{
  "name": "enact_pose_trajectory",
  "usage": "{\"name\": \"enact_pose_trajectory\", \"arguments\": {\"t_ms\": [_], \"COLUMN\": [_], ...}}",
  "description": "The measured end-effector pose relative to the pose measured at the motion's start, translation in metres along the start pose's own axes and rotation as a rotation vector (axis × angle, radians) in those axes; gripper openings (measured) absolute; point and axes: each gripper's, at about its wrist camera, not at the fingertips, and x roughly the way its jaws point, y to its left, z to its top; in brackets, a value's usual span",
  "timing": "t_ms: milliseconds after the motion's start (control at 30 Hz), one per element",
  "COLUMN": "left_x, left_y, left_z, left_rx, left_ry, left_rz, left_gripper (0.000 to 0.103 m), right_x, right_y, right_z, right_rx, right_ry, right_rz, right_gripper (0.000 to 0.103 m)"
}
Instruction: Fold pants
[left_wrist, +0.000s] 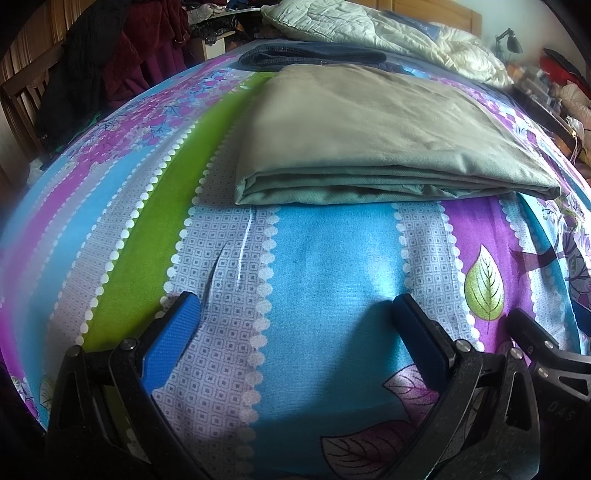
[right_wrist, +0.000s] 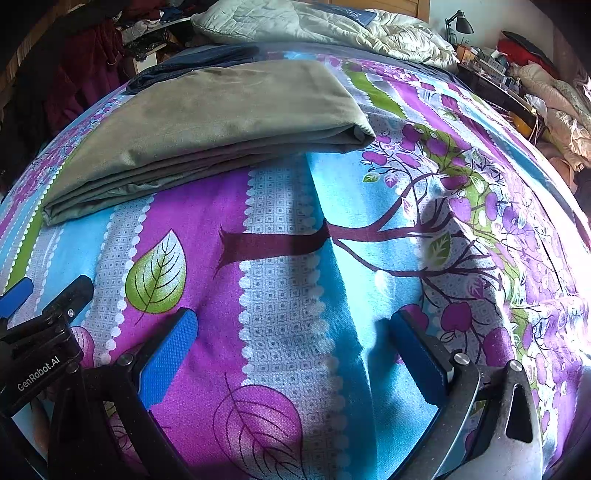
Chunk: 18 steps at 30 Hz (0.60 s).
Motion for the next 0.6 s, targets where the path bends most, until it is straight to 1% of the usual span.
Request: {"name": "enact_pose_trajectory", "arguments": {"t_ms": [133, 333, 367, 500, 600], "left_x": [-0.001, 0.0, 0.0, 0.002, 0.002], "left_y": [0.002, 0.0, 0.0, 0.004, 0.003], "left_z": [0.0, 0.003, 0.003, 0.005, 0.005], "left_rx": [0.0, 0.016, 0.016, 0.006, 0.007], "left_ry": [-0.008, -0.011, -0.01, -0.002, -0.002], "left_rz": [0.004, 0.024, 0.024, 0.008, 0.009], "left_gripper": [0.103, 0.103, 0.103, 0.103, 0.103], "right_x": [-0.003, -0.005, -0.005, -0.002, -0.002], "right_y": [0.0, 0.008, 0.008, -0.003, -0.001], "right_z": [-0.003, -0.004, -0.004, -0.003, -0.002], "right_rx": [0.002, -0.04, -0.042, -0.002, -0.01], "right_ry": [-0.004, -0.019, -0.02, -0.004, -0.008], "right_rz": [-0.01, -0.061, -0.06, -0.007, -0.015], "right_gripper": [0.103, 0.103, 0.103, 0.103, 0.103]}}
